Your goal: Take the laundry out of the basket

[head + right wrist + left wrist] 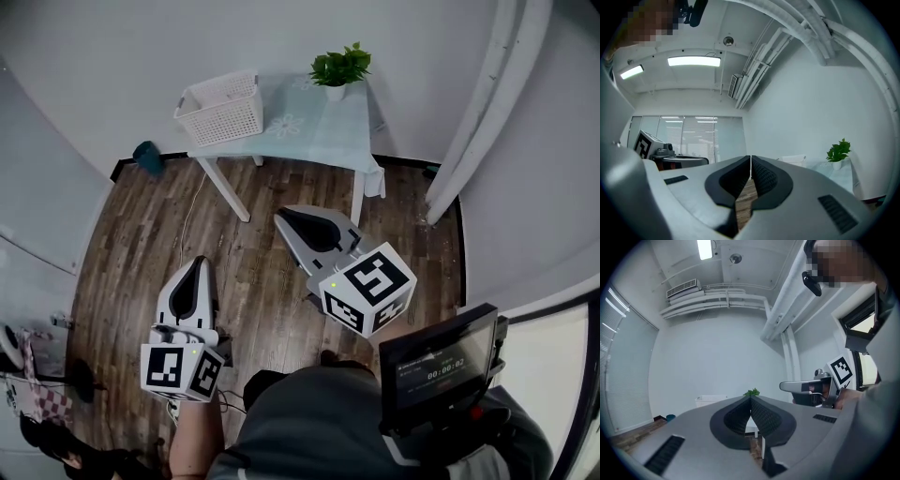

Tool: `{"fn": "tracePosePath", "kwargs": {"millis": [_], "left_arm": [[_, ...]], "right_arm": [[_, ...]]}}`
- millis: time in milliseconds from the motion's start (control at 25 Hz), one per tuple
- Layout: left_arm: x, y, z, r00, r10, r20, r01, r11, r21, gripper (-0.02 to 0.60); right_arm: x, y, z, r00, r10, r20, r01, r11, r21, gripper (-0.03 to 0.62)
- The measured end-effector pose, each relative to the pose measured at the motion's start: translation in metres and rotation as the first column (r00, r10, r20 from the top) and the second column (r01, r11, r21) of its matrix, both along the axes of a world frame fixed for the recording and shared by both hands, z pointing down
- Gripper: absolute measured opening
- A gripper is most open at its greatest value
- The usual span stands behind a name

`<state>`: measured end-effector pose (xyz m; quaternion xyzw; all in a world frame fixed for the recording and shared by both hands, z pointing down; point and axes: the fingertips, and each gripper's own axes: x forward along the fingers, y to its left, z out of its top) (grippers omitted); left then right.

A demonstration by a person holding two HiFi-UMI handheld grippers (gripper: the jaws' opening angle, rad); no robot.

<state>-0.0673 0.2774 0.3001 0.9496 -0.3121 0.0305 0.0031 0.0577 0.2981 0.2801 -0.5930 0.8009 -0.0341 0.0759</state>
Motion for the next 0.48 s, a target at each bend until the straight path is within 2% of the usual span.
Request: {"fn": "tracePosePath", "kwargs": {"millis": [480], "left_arm": [[0.008,-0.038,0.016,1.0,-0.021,0.01,0.021,1.0,-0.019,0.008]], "right_arm": [[0.01,-0.041,0.016,1.0,-0.019,0.014,0.019,1.0,-0.009,0.018]]}}
